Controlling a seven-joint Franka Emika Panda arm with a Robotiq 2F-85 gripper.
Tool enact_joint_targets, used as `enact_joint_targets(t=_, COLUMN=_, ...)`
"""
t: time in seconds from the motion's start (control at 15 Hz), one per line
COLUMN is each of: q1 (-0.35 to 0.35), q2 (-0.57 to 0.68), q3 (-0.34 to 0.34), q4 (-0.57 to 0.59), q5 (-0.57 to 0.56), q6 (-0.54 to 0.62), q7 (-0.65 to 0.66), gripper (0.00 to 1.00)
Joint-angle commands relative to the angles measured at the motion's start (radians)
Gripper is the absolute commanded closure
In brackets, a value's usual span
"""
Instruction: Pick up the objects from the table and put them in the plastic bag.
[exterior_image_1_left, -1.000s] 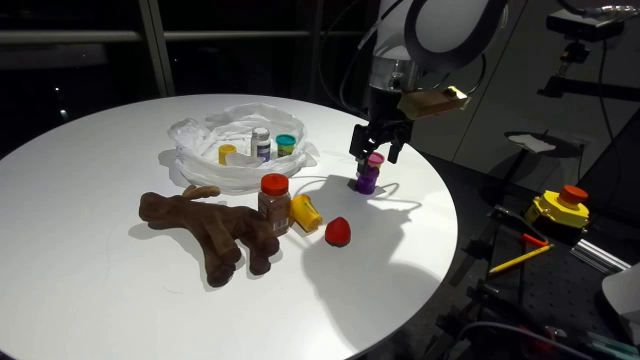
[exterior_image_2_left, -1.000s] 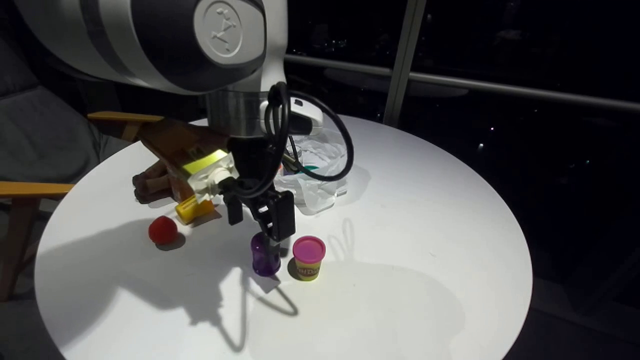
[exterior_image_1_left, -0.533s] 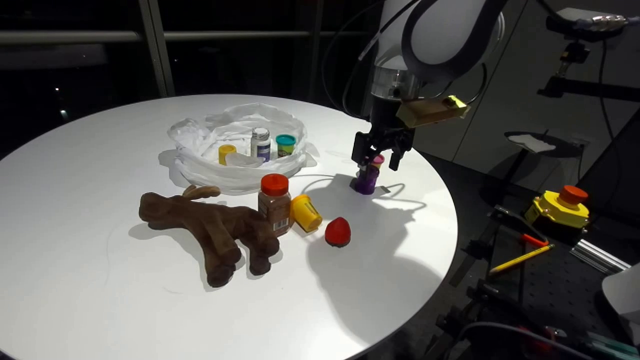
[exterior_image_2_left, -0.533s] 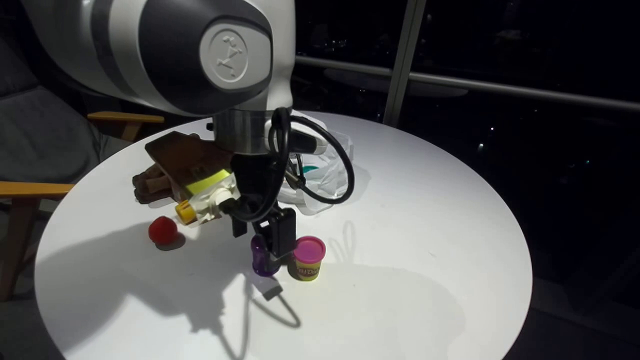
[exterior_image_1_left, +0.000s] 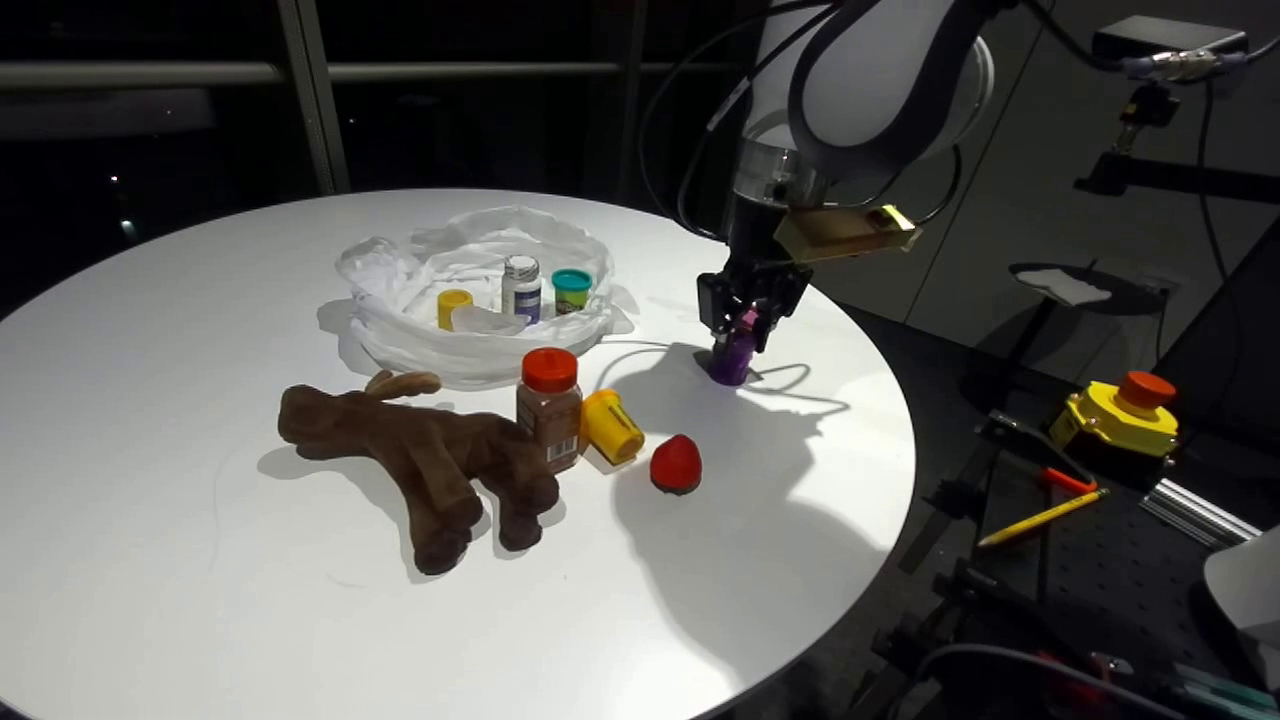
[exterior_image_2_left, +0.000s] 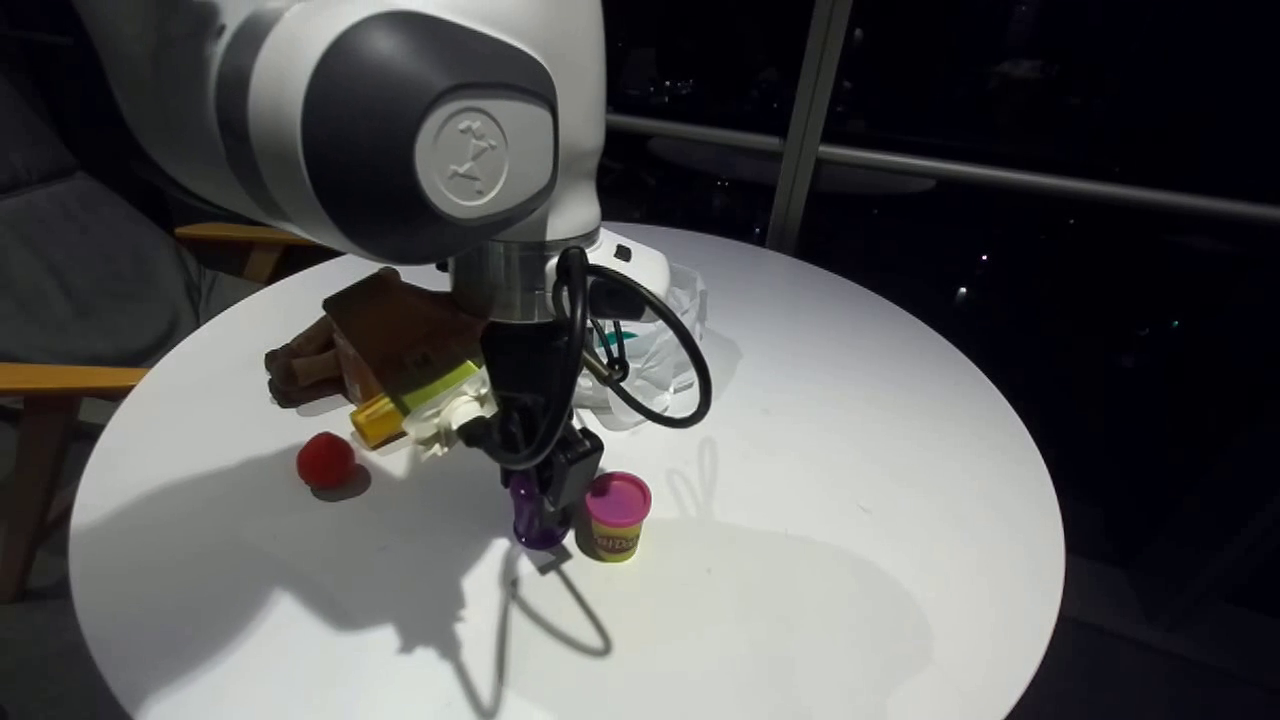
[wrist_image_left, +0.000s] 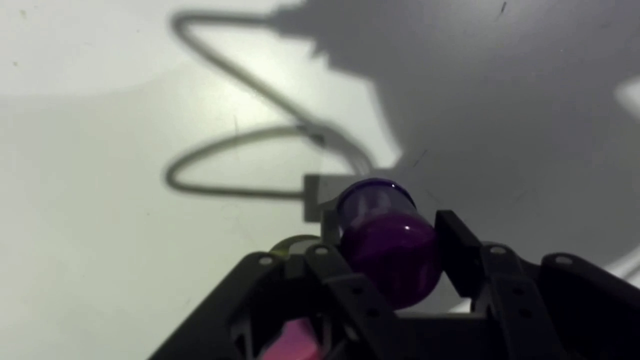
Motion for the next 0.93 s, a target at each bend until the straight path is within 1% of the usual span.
enact_joint_targets(t=0.0, q1=-0.002, q2=-0.053, q3=0.008, q4=0.004, q5=0.018, q6=-0.035, q7=-0.024, gripper=0.75)
enact_joint_targets(t=0.13, q1=0.017, q2=-0.126, q3=-0.007, q4=0.017, q5=-0.013, q6=-0.091, q7=-0.012, gripper=0.75)
enact_joint_targets(t=0.2, q1=0.026, q2=-0.157, q3=-0.013, q4=0.042, q5=-0.033, q6=-0.126, q7=0.000, gripper=0.75)
enact_joint_targets(t=0.27, q1=0.035, q2=-0.174, q3=-0.021, q4=0.078, q5=-0.065, q6=-0.146, q7=0.021, gripper=0.75)
enact_joint_targets(t=0.4, q1=0.024, q2=-0.176, q3=0.004, q4=0.181, q5=-0.074, q6=-0.177, q7=0.007, gripper=0.75)
enact_joint_targets(t=0.6, q1=0.014, q2=-0.091, q3=0.046, q4=0.359, q5=-0.029, q6=-0.171, q7=-0.020, gripper=0.76)
enact_joint_targets(t=0.73, q1=0.023, q2=-0.003, q3=0.054, q4=0.471, q5=-0.046, q6=-0.168, q7=-0.008, gripper=0.76)
enact_joint_targets(t=0.87, q1=0.025, q2=0.091, q3=0.065, q4=0.572, q5=-0.035, q6=-0.177, q7=-0.019, gripper=0.77)
